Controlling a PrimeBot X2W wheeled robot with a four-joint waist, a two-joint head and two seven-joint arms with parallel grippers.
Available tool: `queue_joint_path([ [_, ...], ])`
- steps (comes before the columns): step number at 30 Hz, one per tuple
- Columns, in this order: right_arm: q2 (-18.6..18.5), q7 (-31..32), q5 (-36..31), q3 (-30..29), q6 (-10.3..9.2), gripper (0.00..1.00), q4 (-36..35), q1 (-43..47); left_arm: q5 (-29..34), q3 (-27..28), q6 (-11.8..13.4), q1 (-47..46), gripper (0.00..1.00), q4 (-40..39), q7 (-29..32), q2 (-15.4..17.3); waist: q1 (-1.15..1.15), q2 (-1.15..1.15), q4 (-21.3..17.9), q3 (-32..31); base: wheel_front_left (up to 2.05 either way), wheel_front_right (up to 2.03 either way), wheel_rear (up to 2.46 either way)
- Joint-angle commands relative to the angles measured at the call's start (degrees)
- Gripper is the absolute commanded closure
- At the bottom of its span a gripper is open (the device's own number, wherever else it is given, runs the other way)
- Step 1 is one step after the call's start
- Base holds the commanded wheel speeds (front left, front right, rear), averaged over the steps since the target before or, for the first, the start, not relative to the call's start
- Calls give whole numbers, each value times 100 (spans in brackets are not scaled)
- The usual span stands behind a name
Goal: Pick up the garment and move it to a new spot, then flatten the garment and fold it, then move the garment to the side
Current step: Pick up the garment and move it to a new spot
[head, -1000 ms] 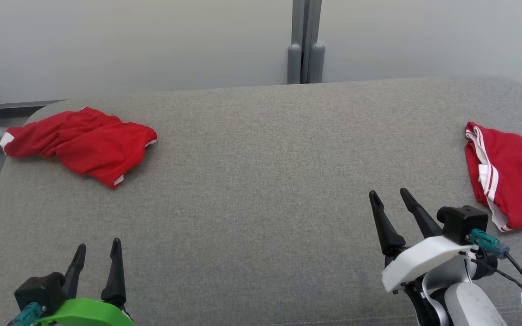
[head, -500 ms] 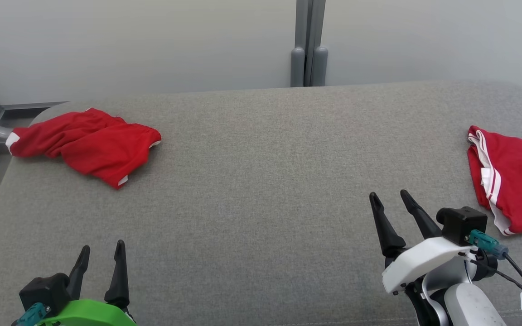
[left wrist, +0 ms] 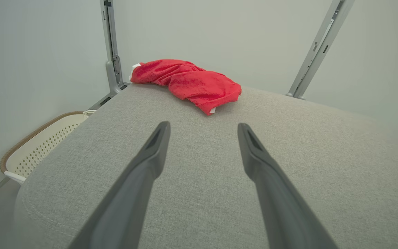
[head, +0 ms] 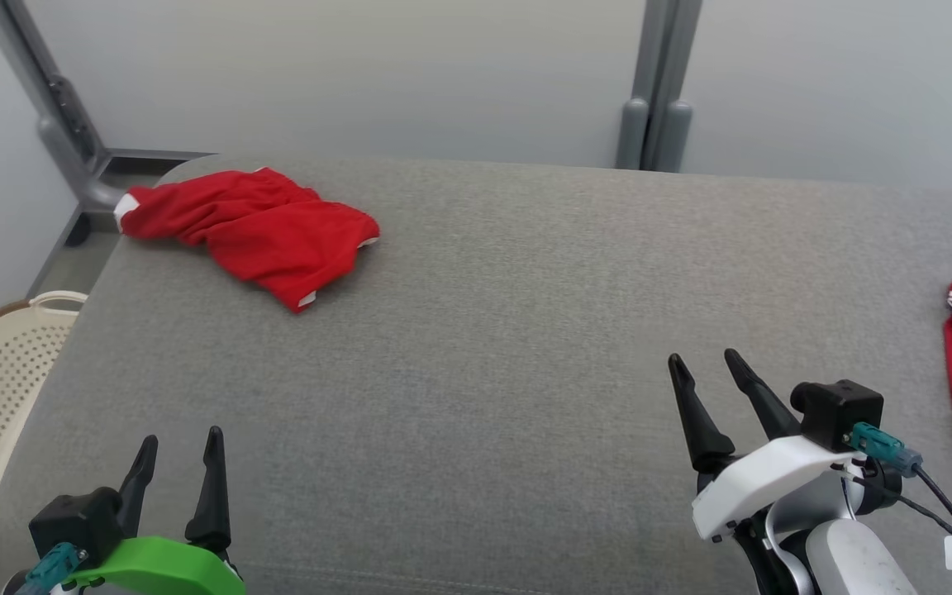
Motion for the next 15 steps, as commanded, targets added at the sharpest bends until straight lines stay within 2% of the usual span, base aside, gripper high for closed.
queue_joint_path([
  [1, -8, -23, 34, 16, -1, 0, -10, -9, 1, 24, 37, 29, 0, -41, -12, 37, 0, 0, 475, -2, 0, 0, 0],
  [8, -9, -67, 83, 16, -1, 0, 43, -15, -12, 18, 90, 93, 0, -186, 42, 89, 0, 0, 1069, 34, 0, 0, 0],
  [15, -10, -97, 88, 30, -1, 0, 84, -80, -23, 21, 136, 101, 0, -269, 81, 130, 0, 0, 1281, 69, 0, 0, 0],
])
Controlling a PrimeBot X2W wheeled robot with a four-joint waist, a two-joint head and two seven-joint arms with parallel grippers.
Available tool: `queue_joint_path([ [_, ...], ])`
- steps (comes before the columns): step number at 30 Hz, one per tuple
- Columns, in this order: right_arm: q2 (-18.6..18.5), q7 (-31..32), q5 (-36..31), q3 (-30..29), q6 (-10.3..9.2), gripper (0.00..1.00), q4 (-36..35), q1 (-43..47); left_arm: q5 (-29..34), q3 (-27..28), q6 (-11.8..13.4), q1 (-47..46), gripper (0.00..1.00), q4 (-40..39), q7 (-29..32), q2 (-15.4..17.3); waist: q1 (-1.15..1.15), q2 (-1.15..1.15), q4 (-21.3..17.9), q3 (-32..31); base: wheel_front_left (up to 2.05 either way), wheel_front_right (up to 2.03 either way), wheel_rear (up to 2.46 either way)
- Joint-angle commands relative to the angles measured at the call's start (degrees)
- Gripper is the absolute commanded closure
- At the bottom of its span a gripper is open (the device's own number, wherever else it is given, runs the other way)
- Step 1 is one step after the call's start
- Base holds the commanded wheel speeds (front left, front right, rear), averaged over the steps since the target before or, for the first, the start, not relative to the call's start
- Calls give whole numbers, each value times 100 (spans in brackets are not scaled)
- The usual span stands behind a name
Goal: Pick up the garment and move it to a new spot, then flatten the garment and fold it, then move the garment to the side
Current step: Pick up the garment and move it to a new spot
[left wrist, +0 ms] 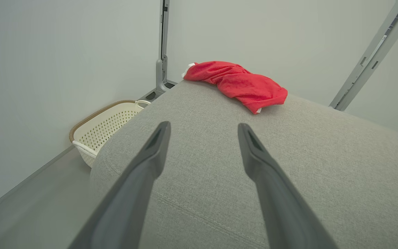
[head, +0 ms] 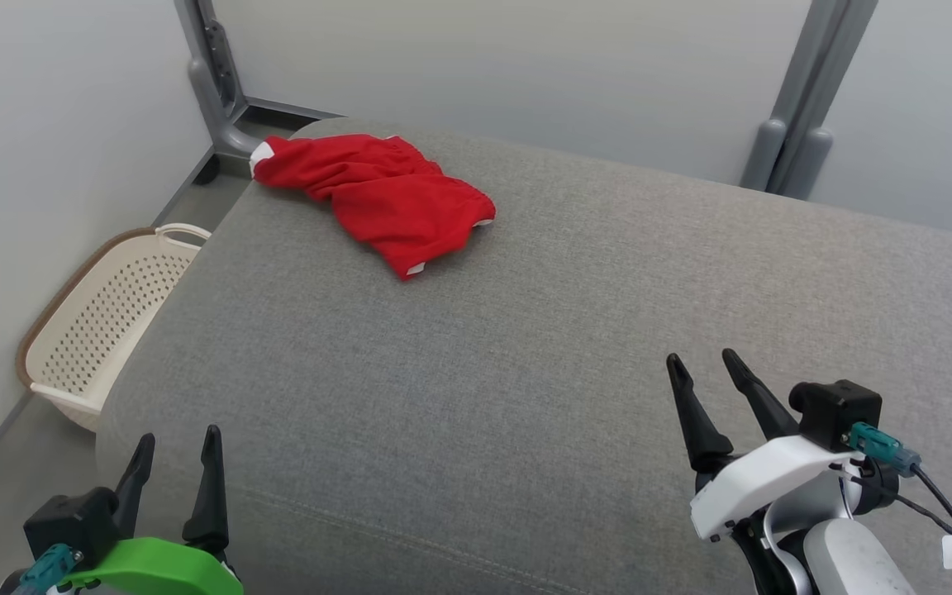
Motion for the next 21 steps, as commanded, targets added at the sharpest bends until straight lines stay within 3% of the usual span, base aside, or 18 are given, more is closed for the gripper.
queue_joint_path([
  [1, -15, -46, 36, -1, -1, 0, 22, -50, -22, 3, 37, 25, 0, -12, 21, 35, 0, 0, 102, 32, 0, 0, 0],
  [13, -17, -15, 6, 69, -1, 0, 61, -105, 4, -54, 36, -109, 0, -82, 39, -10, 0, 0, -273, 103, 0, 0, 0],
  [21, -16, 24, -60, 26, -1, 0, -1, -176, 87, -173, -141, -630, 0, 5, 228, 13, 0, 0, -640, 265, 0, 0, 0],
])
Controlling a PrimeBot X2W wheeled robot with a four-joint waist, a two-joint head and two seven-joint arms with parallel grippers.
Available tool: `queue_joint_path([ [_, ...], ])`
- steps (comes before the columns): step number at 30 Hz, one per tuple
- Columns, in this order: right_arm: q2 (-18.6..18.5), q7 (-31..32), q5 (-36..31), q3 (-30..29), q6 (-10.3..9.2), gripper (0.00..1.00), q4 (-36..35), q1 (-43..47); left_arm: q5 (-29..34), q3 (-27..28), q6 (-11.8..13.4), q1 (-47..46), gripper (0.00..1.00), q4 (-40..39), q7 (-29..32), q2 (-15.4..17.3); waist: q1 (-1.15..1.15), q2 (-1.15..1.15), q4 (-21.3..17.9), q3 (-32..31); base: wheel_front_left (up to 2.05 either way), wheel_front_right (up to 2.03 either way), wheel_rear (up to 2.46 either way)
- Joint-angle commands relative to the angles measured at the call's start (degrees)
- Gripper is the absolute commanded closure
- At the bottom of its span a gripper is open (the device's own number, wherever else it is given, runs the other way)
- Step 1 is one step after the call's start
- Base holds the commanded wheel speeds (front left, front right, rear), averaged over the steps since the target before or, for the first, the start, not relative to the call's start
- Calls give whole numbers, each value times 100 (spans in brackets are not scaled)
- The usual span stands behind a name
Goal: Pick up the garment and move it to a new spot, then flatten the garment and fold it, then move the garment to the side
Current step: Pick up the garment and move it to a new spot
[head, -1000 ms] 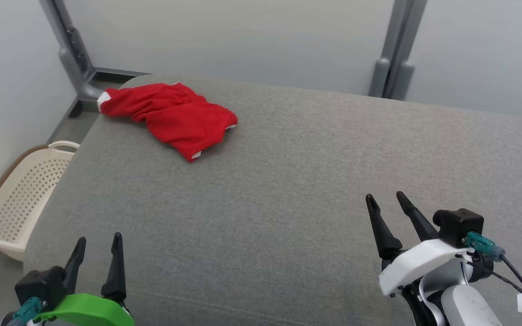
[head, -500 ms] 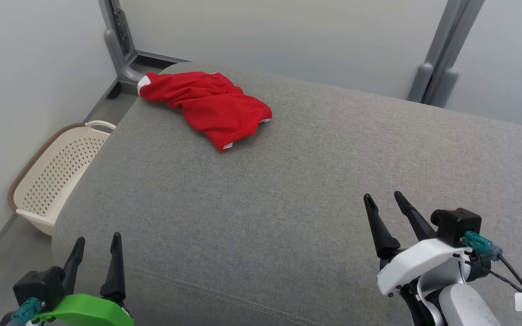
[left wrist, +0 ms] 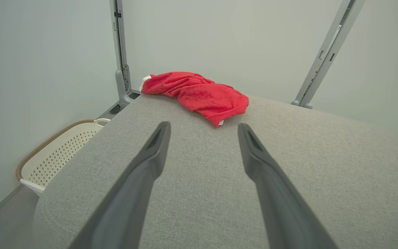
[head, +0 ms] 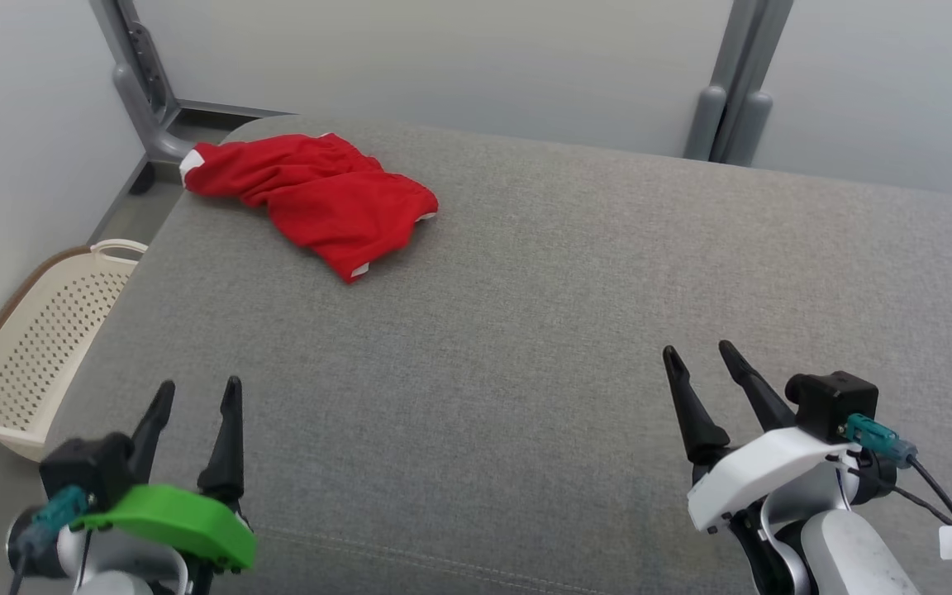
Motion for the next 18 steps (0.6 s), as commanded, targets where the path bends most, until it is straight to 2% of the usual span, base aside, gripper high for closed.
queue_joint_path([
  [1, -18, 13, -47, -31, -1, 0, -51, -104, 67, 8, -61, -305, 0, 43, 64, 55, 0, 0, -178, 152, 0, 0, 0],
  [7, -17, 68, -131, -31, -1, 0, -164, -278, 82, 4, -379, -1539, 0, 467, 482, 65, 0, 0, -486, 563, 0, 0, 0],
  [18, -18, 141, -279, 169, -1, 0, -366, -948, -124, -26, -960, -3866, 0, 2515, 971, -510, 0, 0, -1321, 1724, 0, 0, 0],
])
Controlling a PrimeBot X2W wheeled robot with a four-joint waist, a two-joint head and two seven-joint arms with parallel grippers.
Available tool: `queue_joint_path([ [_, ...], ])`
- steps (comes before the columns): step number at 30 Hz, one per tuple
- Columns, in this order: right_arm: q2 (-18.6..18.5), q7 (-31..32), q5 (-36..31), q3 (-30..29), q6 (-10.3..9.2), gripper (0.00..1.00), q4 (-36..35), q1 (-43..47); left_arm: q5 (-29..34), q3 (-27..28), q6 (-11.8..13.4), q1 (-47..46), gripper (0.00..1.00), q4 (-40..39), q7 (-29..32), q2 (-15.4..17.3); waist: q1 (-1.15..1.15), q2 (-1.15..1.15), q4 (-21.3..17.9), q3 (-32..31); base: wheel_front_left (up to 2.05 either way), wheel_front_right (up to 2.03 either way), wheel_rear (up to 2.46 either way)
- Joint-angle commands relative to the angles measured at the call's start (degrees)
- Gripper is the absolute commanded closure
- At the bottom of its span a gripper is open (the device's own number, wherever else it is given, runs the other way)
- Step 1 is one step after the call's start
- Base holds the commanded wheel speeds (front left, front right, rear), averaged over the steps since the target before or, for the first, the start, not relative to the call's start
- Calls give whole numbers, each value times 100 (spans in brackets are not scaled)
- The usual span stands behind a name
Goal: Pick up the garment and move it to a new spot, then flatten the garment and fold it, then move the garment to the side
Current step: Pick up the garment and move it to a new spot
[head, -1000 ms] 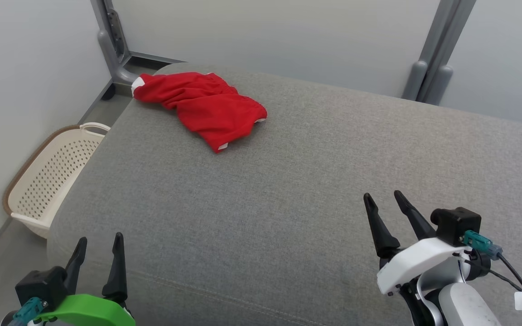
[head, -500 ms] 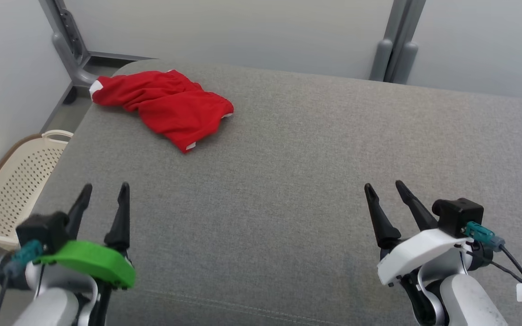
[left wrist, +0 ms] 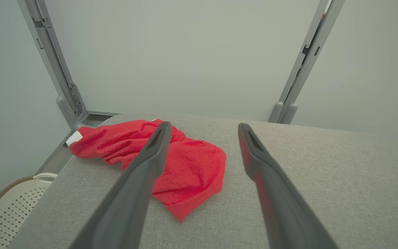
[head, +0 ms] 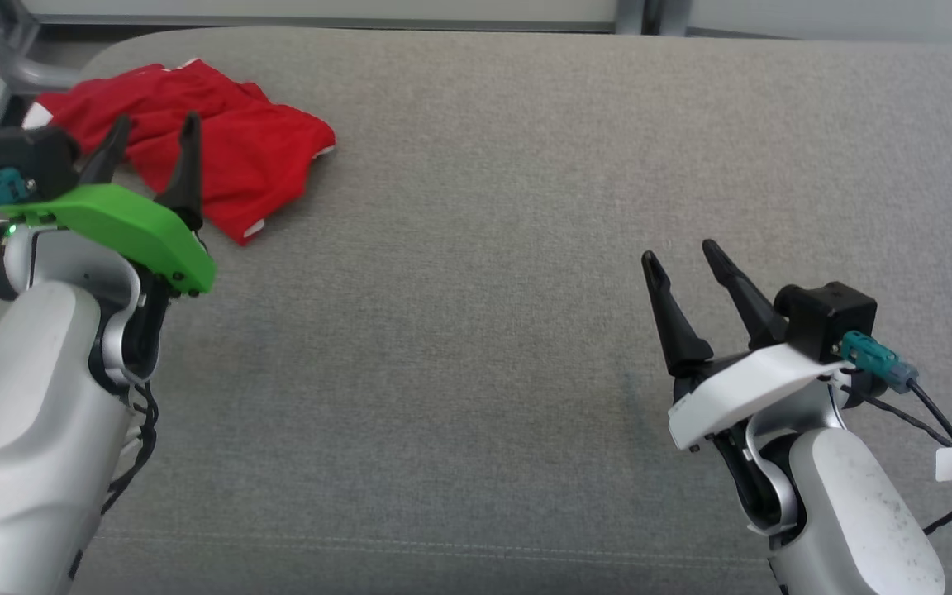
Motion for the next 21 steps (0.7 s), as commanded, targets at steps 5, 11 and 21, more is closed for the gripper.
queue_joint_path([
  [5, -18, 41, -154, -16, -1, 0, -183, -372, 40, -61, -250, -979, 0, 1209, 52, -239, 0, 0, -891, 1147, 0, 0, 0],
  [11, -15, 72, -230, -37, -1, 0, -352, -546, 144, -157, -436, -1564, 0, 2126, 72, -274, 0, 0, -1125, 1586, 0, 0, 0],
  [21, -15, 129, -423, -196, -1, 0, -623, -518, 481, -476, -486, -2233, 0, 3421, 152, -226, 0, 0, -1251, 2036, 0, 0, 0],
])
